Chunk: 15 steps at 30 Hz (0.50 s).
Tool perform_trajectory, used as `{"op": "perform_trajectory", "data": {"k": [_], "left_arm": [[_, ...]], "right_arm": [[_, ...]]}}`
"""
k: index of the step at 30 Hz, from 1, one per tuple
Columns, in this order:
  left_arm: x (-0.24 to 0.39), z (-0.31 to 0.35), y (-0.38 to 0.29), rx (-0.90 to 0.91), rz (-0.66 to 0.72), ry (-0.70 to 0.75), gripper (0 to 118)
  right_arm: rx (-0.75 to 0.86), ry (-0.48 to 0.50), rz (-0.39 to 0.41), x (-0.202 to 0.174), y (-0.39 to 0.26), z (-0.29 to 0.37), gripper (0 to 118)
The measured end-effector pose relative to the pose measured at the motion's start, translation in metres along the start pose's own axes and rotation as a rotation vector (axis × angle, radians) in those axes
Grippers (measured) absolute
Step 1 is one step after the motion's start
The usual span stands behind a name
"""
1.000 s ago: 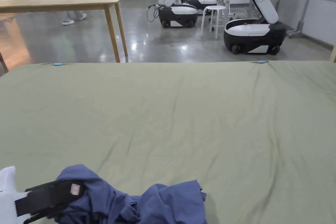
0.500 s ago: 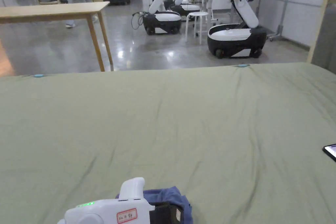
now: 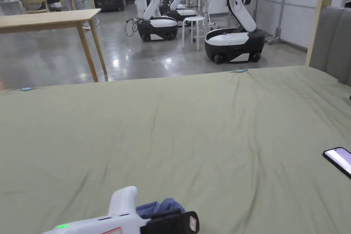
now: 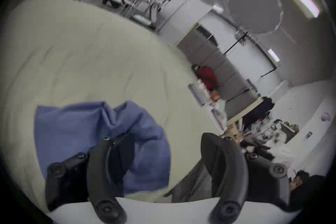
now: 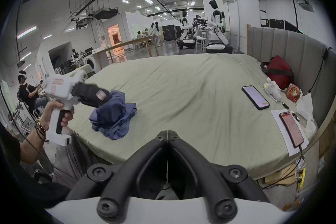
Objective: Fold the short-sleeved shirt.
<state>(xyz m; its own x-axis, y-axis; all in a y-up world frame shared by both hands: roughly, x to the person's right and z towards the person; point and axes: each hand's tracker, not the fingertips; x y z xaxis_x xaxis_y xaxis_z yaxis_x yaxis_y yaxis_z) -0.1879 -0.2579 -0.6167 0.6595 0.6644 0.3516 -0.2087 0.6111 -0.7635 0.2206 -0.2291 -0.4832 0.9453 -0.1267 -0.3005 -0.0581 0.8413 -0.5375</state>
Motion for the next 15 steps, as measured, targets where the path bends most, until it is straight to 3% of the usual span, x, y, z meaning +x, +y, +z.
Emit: {"op": "perform_trajectory", "data": {"k": [4,5,6,7,8,12,15], "left_arm": [[0.001,0.068,0.003,0.200,-0.003,-0.082,76],[-0.002,0.083,0.001,0.232,-0.012,-0.090,65],[-0.006,0.096,-0.003,0.242,-0.011,-0.107,46],[-0.013,0.110,-0.007,0.258,-0.011,-0.120,20],[-0.020,0.119,-0.013,0.270,0.002,-0.113,1],[-0.036,0.134,-0.040,0.236,0.038,0.017,0],[-0.046,0.141,-0.055,0.235,0.056,0.026,0]], "right_arm": [[0.003,0.006,0.009,-0.003,0.004,-0.001,0],[0.005,0.013,0.008,-0.004,0.005,-0.002,0],[0.007,0.019,0.009,-0.006,0.005,-0.004,0],[0.009,0.025,0.010,-0.007,0.006,-0.006,0],[0.009,0.032,0.011,-0.009,0.006,-0.007,0],[0.002,0.068,0.013,-0.018,0.007,-0.016,0],[-0.026,0.147,0.068,-0.037,0.014,-0.034,0]]}}
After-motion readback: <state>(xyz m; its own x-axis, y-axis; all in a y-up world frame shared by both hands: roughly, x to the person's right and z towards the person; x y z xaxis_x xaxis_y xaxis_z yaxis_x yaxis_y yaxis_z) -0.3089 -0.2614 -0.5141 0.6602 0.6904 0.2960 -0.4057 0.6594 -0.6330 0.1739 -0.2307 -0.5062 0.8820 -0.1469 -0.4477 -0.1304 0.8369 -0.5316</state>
